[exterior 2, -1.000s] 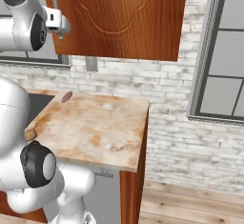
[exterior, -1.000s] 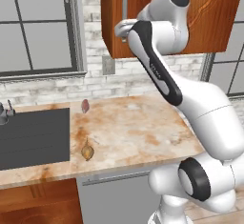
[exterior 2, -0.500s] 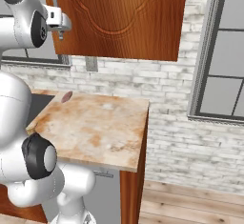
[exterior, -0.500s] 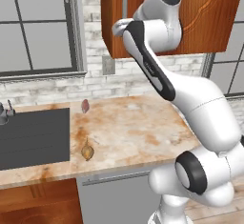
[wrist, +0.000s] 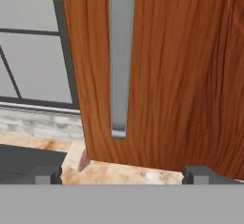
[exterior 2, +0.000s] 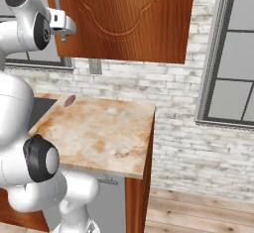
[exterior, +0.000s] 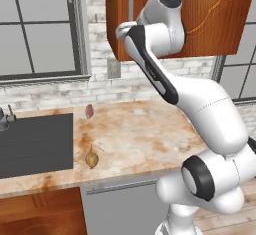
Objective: Open the cabinet. Pick the dish brush and place it next to the sink. Then close the cabinet.
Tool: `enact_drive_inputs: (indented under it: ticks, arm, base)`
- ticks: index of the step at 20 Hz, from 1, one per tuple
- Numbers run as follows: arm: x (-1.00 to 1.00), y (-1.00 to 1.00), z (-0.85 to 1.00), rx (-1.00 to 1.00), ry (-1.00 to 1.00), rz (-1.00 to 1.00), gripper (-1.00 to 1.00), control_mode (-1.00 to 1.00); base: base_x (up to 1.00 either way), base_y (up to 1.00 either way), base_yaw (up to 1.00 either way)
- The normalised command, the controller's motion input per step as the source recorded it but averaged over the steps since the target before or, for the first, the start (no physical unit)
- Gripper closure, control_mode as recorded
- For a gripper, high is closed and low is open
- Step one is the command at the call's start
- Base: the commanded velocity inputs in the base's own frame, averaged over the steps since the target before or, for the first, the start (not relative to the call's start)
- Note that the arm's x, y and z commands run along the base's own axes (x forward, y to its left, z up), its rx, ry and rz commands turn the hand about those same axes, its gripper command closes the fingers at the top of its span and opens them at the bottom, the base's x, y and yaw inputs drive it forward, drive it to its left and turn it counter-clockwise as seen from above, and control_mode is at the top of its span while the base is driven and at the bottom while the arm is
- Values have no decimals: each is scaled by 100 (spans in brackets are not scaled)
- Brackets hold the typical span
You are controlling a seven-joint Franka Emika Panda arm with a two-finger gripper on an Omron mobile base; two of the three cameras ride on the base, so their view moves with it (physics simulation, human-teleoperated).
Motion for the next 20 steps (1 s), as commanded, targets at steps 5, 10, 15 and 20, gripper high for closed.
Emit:
enact_drive_inputs:
  ticks: [5,10,15,20]
  arm:
    - [21,7,-1,0,0,-1,-100,-100]
    - [28,4,0,0,0,0,-100,-100]
    - [15,0,0,0,0,0,-100,-100]
    - [18,0,0,0,0,0,-100,-100]
  base:
    - [0,0,0]
    - [0,0,0]
    - [0,0,0]
    - [0,0,0]
